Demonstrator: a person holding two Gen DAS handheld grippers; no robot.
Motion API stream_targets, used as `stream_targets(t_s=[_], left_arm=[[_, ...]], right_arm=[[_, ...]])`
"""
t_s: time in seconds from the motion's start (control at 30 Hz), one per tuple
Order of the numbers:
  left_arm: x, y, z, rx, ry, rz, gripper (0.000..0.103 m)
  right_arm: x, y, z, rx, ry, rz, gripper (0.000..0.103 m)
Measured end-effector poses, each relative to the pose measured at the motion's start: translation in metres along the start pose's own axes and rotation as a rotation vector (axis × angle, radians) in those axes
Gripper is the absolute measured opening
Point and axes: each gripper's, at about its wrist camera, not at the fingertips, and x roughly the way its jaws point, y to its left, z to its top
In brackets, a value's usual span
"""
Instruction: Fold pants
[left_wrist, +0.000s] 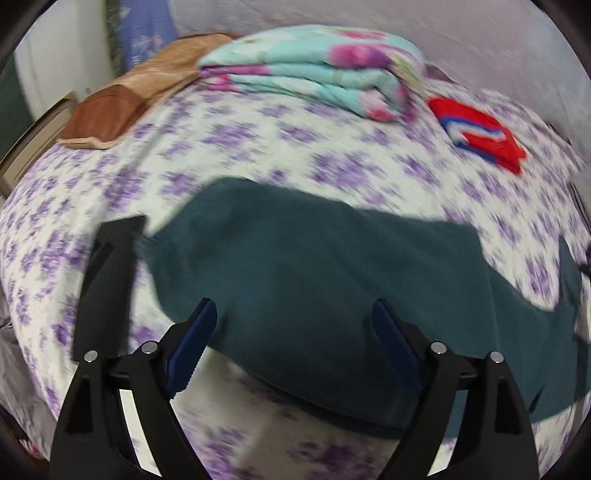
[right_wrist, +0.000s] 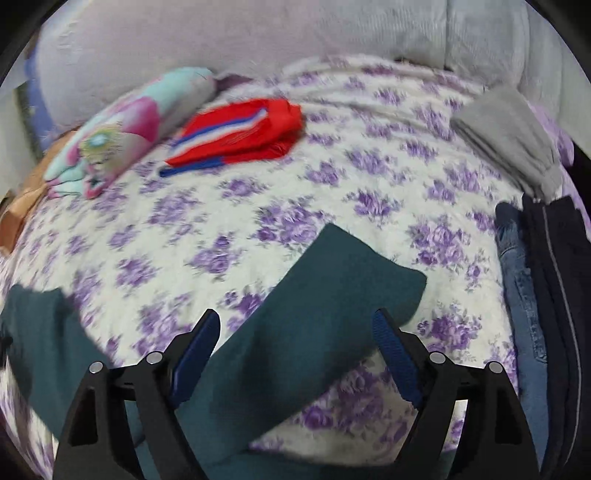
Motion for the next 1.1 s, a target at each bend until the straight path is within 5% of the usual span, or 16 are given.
stream_targets(t_s=[0.13, 0.2, 0.23, 0.33, 0.43, 0.57, 0.7, 0.8, 0.83, 0.9, 0.97, 1.1], left_arm=[[0.000, -0.022, -0.015, 0.053, -0.003, -0.016, 0.091], [0.004, -0.032, -0.021, 0.079, 0.003, -0.020, 0.092], [0.008, -0.036, -0.023, 0.094, 0.016, -0.021, 0.092], [0.021, -0.040, -0.027, 0.121, 0.038, -0.002, 0.095], [0.024, -0.036, -0.027, 0.107, 0.039, -0.020, 0.096], [0.028, -0.034, -0.024, 0.093, 0.047, -0.034, 0.098], [0.029, -0.036, -0.025, 0.090, 0.040, -0.027, 0.098], [0.027, -0.035, -0.024, 0.094, 0.044, -0.023, 0.098], [0.026, -0.035, -0.024, 0.094, 0.046, -0.024, 0.098], [0.021, -0.035, -0.024, 0.096, 0.047, -0.018, 0.098], [0.013, -0.038, -0.026, 0.107, 0.029, -0.005, 0.098], [-0.006, -0.050, -0.029, 0.139, -0.024, -0.031, 0.098]], right_arm=[[0.033, 0.013, 0.015, -0.008, 0.044, -0.111, 0.079], [0.050, 0.010, 0.018, 0.002, 0.086, -0.178, 0.058], [0.060, 0.001, 0.019, 0.031, 0.115, -0.177, 0.039], [0.053, -0.020, 0.016, 0.093, 0.094, -0.083, 0.005], [-0.013, -0.053, -0.005, 0.192, -0.034, 0.110, 0.005], [-0.096, -0.092, -0.059, 0.257, -0.175, 0.222, 0.005], [-0.123, -0.139, -0.128, 0.376, -0.192, 0.220, 0.005], [-0.093, -0.163, -0.176, 0.465, -0.047, 0.182, 0.010], [-0.082, -0.168, -0.191, 0.482, 0.004, 0.126, 0.024], [-0.084, -0.173, -0.200, 0.491, -0.016, 0.161, 0.031], [-0.102, -0.176, -0.197, 0.484, -0.065, 0.159, 0.055], [-0.124, -0.179, -0.183, 0.452, -0.176, 0.146, 0.059]])
